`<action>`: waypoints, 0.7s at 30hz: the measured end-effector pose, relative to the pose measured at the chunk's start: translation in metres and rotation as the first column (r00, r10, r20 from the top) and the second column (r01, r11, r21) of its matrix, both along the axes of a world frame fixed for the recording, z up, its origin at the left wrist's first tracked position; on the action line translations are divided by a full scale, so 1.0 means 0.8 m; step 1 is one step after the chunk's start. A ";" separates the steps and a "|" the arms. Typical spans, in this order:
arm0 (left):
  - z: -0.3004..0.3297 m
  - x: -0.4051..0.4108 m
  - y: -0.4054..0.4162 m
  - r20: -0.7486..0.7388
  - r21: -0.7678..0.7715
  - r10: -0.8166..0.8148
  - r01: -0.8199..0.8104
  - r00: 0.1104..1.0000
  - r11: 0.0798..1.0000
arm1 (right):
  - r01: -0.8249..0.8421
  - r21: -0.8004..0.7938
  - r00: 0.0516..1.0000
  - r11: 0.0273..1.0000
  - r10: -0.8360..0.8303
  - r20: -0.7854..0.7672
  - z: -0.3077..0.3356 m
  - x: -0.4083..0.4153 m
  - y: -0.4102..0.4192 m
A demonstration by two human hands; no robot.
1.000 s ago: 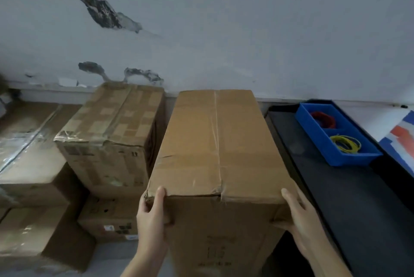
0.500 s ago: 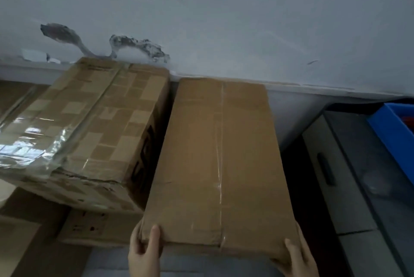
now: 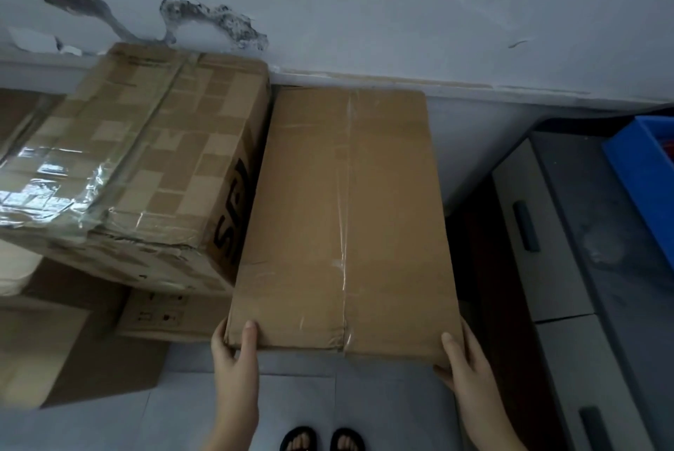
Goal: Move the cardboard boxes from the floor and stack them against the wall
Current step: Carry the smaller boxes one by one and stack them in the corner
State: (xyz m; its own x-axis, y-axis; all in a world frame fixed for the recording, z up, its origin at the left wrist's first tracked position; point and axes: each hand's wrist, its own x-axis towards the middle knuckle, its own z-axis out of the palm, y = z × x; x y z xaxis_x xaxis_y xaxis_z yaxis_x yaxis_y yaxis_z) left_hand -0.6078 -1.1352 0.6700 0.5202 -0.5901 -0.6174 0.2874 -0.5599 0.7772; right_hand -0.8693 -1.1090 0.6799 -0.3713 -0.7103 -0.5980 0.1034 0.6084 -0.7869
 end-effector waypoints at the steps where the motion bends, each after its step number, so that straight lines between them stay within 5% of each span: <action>1: 0.001 0.002 0.003 -0.006 0.007 -0.005 0.005 1.000 1.000 | -0.013 -0.004 1.000 1.000 0.013 0.000 0.003 0.000 0.003; 9: 0.023 0.011 0.013 0.075 -0.031 -0.077 0.079 0.994 0.996 | -0.072 -0.055 0.997 0.996 0.070 -0.039 0.023 0.005 0.014; 14: 0.076 0.017 0.035 0.266 -0.117 -0.224 0.262 0.938 0.958 | -0.223 -0.118 0.965 0.968 0.202 -0.170 0.080 0.001 0.019; 21: 0.182 0.015 0.092 0.368 -0.248 -0.405 0.508 0.837 0.825 | -0.550 -0.315 0.828 0.773 0.455 -0.329 0.175 0.013 0.049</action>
State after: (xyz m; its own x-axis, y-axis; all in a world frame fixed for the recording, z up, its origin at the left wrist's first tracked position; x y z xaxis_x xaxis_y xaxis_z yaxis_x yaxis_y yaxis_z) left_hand -0.5957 -1.0620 0.8158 0.2616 -0.9407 -0.2159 -0.2017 -0.2720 0.9409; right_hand -0.8589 -1.0697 0.8200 0.0173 -0.9823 -0.1863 -0.3365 0.1698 -0.9262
